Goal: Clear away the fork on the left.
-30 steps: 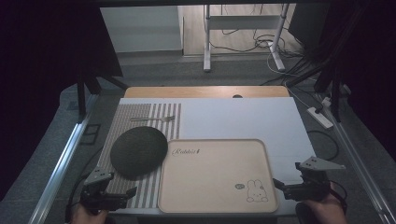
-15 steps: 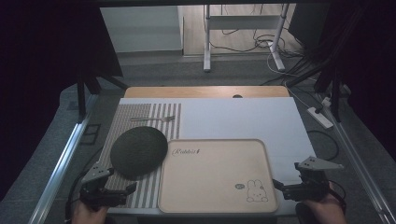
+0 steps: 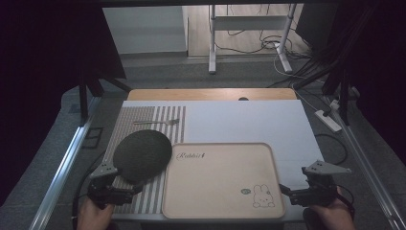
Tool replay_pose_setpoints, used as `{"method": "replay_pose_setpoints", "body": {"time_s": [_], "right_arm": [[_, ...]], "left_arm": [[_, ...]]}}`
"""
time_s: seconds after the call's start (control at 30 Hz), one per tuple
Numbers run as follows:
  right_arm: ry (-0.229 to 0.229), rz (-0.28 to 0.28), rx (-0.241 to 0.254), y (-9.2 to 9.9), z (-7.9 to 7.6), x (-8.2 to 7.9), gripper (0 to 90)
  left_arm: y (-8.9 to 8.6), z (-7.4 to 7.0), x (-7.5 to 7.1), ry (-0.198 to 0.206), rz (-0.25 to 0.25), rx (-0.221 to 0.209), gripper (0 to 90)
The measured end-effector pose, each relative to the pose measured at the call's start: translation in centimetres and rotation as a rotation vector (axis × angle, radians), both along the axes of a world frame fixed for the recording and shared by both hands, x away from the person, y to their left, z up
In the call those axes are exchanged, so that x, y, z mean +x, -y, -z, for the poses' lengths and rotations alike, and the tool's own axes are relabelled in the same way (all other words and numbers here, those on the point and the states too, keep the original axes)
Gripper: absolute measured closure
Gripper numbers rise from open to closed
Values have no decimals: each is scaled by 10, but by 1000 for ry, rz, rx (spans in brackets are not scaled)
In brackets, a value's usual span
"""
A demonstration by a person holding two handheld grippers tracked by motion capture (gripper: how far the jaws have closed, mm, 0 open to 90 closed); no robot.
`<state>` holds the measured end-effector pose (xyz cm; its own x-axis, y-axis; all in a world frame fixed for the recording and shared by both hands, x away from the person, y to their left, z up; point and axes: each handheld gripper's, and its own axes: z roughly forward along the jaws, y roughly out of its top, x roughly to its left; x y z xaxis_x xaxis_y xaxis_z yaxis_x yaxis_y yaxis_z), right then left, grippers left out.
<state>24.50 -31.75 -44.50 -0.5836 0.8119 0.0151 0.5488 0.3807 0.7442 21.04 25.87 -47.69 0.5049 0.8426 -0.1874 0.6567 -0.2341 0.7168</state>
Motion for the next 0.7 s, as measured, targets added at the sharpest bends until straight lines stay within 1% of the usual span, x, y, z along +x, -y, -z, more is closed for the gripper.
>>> {"method": "replay_pose_setpoints", "body": {"time_s": [0.13, 0.17, 0.27, 0.37, 0.47, 0.7], "right_arm": [[-3, -1, -5, 0, 0, 0, 0], [-3, -1, -5, 0, 0, 0, 0], [-4, -1, -6, 0, 0, 0, 0], [-5, -1, -6, 0, 0, 0, 0], [-5, -2, -7, -1, 0, 0, 0], [-10, -2, -11, -1, 1, 1, 0]], "left_arm": [[1, 0, 9, -7, 2, 6, 1], [1, 0, 9, -7, 2, 6, 1], [2, 0, 15, -7, 1, 18, 0], [3, 0, 22, -2, 17, 10, 0], [3, 1, 29, -10, 24, 8, 0], [2, 0, 45, -5, 17, 6, 0]]}}
